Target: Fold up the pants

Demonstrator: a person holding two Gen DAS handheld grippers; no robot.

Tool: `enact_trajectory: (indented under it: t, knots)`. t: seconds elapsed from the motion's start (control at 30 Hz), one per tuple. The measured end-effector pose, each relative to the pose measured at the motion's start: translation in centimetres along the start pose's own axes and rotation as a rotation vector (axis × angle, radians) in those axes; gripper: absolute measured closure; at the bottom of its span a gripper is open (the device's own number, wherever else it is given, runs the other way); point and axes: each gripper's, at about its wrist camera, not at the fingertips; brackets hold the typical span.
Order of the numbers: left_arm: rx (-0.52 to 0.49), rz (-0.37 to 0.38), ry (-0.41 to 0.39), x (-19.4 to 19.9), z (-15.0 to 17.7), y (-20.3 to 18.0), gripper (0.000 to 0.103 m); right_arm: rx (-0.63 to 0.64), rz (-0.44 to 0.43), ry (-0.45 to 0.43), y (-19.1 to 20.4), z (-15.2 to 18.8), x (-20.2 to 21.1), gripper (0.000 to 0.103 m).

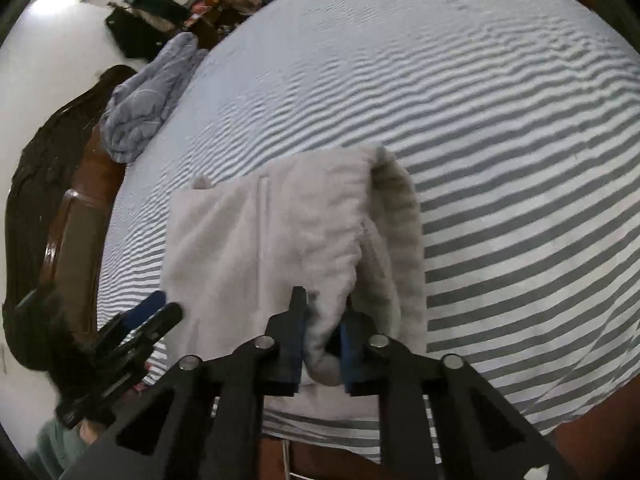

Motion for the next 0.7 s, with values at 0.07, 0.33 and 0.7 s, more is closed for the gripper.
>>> enact_trajectory:
  t: [0.07, 0.33, 0.7]
  knots:
    - [-0.028, -0.014, 0.002, -0.1, 0.5, 0.1, 0.047, 0.029, 0.029, -0.027, 0.8, 0.1, 1.0, 0.093]
    - [-0.088, 0.022, 0.03, -0.4, 2.0, 0.6, 0.038, 0.013, 0.174, -0.06, 0.3, 1.3, 3.1, 0.095]
    - [0.002, 0.097, 0.075, -1.7, 3.2, 2.9, 0.028, -0.02, 0.225, 0.015, -2.0, 2.0, -0.9, 0.091]
Point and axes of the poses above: each gripper's, at about its wrist camera, not at the fingertips, and x roughly against the way its jaws point, y to its left, z to its underside, and after that the axes turned 7 degrees about z, right-handed
